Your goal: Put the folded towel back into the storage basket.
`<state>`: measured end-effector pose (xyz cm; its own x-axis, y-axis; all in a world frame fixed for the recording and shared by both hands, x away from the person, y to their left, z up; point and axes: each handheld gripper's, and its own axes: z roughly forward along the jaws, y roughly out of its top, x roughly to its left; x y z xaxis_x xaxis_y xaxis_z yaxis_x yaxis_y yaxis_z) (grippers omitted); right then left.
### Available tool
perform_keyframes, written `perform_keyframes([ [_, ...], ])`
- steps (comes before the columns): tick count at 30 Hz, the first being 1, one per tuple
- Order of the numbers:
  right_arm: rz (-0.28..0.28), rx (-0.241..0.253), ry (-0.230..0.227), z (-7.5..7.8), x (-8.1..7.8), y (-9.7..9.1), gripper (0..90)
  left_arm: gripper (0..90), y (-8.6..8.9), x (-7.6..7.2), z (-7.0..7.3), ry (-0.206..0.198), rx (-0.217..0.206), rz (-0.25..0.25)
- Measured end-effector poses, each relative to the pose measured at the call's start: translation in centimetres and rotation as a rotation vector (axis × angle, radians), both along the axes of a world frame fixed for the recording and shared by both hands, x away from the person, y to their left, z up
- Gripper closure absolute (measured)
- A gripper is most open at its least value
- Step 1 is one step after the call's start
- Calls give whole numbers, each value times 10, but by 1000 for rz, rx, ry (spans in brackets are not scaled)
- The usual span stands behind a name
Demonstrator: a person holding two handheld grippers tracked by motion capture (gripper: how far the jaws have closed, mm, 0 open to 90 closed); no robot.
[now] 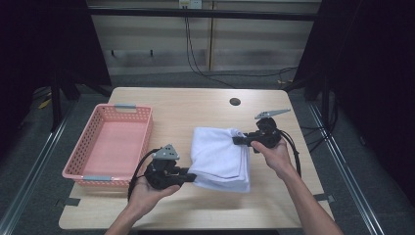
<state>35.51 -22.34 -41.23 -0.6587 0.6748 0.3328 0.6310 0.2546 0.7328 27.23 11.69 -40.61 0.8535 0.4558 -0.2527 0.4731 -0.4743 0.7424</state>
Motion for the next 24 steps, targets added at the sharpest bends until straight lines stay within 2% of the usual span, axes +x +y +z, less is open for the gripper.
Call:
perform_keyframes([
  [9, 9, -6, -3, 5, 8, 12, 715, 742, 12, 5, 5, 7, -2, 32],
  [11, 13, -8, -8, 9, 13, 17, 715, 742, 16, 6, 8, 2, 8, 44],
  [15, 19, -2, -18, 15, 19, 26, 715, 742, 26, 11, 13, -2, 1, 58],
  [20, 31, 1, -13, 15, 25, 38, 715, 742, 36, 13, 13, 2, 15, 68],
  [24, 40, 8, -16, 19, 30, 47, 715, 743, 45, 14, 18, 0, 0, 82],
])
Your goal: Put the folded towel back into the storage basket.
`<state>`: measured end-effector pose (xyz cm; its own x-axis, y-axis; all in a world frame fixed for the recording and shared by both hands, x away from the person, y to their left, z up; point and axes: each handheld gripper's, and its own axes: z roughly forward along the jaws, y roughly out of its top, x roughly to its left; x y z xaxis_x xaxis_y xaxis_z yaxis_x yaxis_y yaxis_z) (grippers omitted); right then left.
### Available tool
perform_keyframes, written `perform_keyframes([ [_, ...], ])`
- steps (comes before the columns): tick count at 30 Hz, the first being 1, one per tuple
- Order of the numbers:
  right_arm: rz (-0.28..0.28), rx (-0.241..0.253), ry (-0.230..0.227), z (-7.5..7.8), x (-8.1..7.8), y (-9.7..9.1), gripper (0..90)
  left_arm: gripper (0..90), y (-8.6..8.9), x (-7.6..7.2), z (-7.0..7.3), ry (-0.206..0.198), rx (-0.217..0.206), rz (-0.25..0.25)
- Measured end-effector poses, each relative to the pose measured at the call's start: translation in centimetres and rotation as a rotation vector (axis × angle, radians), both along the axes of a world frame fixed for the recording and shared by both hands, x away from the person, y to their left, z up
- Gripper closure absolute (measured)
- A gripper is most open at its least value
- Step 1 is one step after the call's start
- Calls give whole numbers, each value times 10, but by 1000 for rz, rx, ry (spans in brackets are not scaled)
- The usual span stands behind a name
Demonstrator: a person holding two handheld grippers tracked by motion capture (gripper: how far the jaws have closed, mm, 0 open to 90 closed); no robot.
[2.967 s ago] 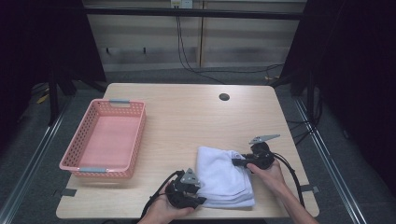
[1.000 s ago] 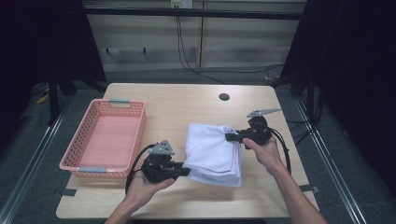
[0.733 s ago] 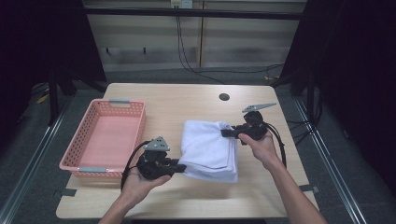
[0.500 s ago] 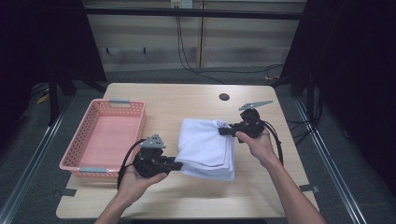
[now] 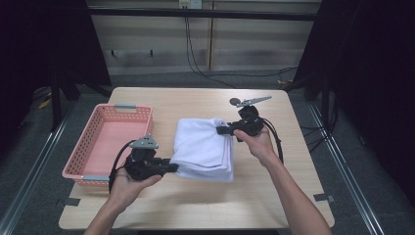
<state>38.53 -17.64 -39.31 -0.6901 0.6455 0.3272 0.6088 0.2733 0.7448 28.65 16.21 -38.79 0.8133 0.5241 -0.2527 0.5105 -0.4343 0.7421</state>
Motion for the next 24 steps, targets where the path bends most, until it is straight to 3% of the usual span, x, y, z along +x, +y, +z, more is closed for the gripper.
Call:
perform_keyframes([
  [6, 24, -2, -12, 10, 8, 16, 716, 742, 16, 4, 11, -10, 4, 14],
  [13, 38, 17, -21, 17, 16, 30, 716, 743, 27, 8, 21, -29, 44, 23],
  [14, 45, 14, -19, 19, 20, 35, 716, 743, 30, 10, 25, -26, 67, 31],
  [24, 67, 15, -22, 30, 33, 58, 716, 744, 54, 15, 33, -32, 48, 71],
])
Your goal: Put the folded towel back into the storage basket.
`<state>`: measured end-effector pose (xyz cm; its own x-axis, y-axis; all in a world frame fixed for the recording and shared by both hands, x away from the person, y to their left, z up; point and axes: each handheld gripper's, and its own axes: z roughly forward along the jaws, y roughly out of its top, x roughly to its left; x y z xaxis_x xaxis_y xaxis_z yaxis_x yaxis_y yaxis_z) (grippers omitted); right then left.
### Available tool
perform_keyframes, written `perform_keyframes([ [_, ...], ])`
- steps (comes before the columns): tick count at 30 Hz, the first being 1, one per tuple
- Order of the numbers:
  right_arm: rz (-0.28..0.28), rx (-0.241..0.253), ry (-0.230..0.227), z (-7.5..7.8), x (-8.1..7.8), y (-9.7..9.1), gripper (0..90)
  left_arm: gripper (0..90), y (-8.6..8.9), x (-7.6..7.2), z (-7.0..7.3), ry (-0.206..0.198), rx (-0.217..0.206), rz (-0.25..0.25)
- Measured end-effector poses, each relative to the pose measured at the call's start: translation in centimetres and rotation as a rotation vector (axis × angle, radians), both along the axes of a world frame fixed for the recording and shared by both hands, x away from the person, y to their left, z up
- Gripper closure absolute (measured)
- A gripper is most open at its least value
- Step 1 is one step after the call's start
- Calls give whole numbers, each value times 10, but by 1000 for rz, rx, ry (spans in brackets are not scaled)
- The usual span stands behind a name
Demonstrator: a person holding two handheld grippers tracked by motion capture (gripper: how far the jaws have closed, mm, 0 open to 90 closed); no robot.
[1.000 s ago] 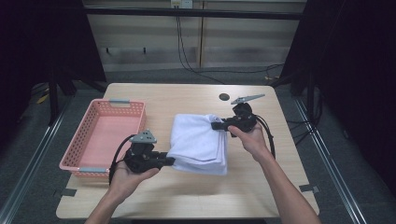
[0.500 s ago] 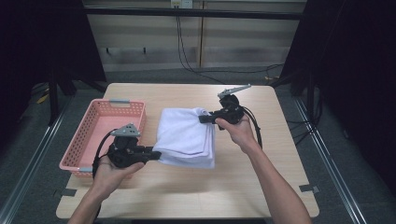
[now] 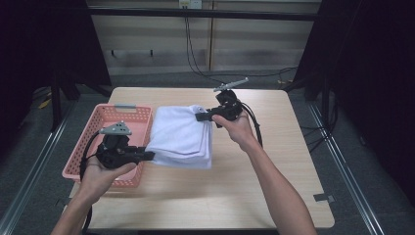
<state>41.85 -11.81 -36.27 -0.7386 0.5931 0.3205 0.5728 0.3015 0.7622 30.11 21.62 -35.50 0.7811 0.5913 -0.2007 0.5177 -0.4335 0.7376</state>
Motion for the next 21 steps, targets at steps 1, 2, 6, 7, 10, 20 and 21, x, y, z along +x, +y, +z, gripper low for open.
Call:
perform_keyframes([
  [1, 5, -5, -1, 1, 1, 3, 716, 743, 2, 0, 1, 0, -2, 6],
  [2, 7, -8, 1, 2, 2, 6, 716, 744, 5, 1, 1, -3, -2, 7],
  [6, 17, -1, -1, 7, 8, 17, 717, 744, 16, 3, 2, 0, -2, 33],
  [7, 18, -6, -1, 8, 9, 19, 717, 744, 19, 3, 2, 1, -7, 38],
  [10, 27, -7, 1, 11, 12, 28, 717, 745, 29, 5, 3, 0, 4, 44],
  [20, 64, -17, 0, 17, 25, 63, 717, 746, 62, 9, 6, 15, -8, 101],
  [21, 68, -18, 1, 18, 26, 67, 717, 747, 66, 9, 7, 10, -3, 106],
])
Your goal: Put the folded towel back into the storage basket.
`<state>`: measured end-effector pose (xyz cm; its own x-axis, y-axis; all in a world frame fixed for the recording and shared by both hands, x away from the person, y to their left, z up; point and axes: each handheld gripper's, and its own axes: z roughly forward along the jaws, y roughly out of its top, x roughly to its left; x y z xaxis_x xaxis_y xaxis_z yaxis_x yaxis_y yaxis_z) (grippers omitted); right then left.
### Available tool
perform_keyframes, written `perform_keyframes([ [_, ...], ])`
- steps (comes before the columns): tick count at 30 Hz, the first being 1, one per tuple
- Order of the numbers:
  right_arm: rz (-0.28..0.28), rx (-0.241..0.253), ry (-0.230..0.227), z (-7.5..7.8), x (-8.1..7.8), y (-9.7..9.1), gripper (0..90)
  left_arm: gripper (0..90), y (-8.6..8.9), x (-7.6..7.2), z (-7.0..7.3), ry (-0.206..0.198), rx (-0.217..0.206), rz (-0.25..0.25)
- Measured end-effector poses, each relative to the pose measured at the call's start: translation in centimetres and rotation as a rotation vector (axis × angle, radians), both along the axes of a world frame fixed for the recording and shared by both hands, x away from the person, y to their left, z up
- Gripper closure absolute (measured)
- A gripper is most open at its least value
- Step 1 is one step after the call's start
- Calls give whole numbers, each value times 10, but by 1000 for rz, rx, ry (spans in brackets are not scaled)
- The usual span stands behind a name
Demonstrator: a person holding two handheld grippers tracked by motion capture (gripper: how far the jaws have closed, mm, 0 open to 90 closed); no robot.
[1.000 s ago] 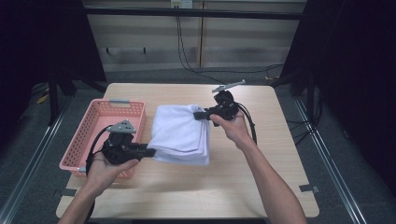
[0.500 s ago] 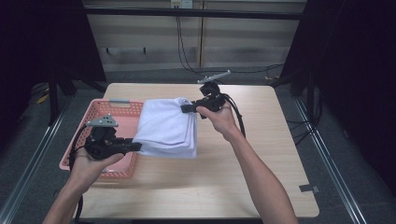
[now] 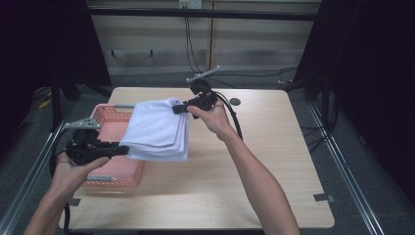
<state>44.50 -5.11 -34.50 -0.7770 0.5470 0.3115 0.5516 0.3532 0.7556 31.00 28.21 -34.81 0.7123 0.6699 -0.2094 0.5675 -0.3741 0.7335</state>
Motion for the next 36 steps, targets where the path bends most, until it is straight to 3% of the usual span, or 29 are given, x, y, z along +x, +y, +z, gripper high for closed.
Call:
perform_keyframes([
  [9, 22, -9, 9, 5, 13, 42, 716, 747, 35, 0, -4, 7, -16, 69],
  [17, 44, -9, 20, 0, 19, 74, 717, 747, 62, -3, -8, 2, -9, 101],
  [25, 47, -12, 38, -9, 22, 95, 716, 748, 80, -3, -11, 12, -2, 134],
  [36, 45, -5, 40, -8, 22, 118, 716, 750, 103, -4, -5, 16, -9, 183],
])
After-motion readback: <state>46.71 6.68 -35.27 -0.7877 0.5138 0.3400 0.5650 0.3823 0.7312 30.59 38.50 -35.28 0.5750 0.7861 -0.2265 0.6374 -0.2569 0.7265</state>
